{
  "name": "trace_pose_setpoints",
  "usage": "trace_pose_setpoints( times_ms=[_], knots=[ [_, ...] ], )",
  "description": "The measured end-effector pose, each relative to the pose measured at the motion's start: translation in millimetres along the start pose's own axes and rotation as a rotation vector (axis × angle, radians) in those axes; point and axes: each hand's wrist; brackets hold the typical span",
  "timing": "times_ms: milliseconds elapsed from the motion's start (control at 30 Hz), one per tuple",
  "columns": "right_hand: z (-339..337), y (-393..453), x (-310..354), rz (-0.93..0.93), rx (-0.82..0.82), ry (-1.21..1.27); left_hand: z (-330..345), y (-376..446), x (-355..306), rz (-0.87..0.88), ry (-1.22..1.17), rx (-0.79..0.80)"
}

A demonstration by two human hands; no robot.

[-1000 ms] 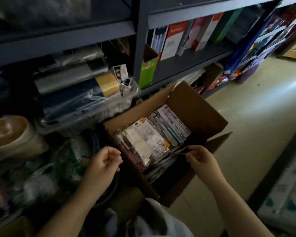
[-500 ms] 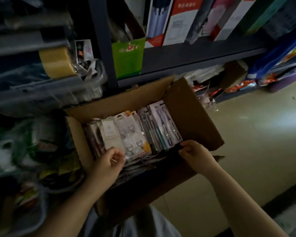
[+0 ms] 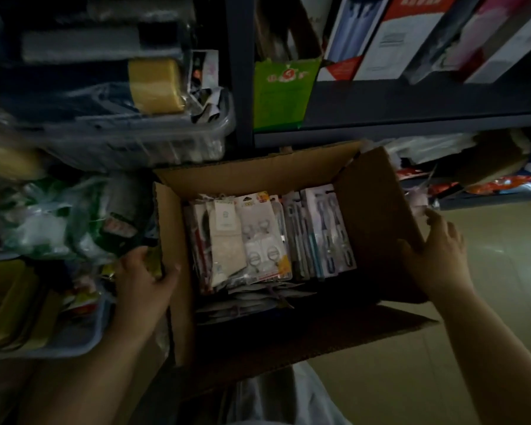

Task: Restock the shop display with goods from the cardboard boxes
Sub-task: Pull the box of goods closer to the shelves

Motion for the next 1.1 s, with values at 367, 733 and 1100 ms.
trace_pose_setpoints(
  times_ms=[367, 733, 1100],
  knots=[
    [33, 38, -2, 0.084, 0.327, -0.163, 13, 16, 1, -0.155, 0.389, 0.218],
    [4, 13, 5, -0.062, 0.358, -0.237, -13, 19, -4, 0.028, 0.642, 0.193],
    [-31, -160, -5, 0.365, 0.361, -0.092, -39, -4, -17, 0.288, 0.837, 0.327]
  ],
)
Point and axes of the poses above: each hand's wrist, its own y-axis towards the middle knuckle, its own z-axis out of the palm, x = y × z, and after that the axes turned 14 degrees about -z, right-handed
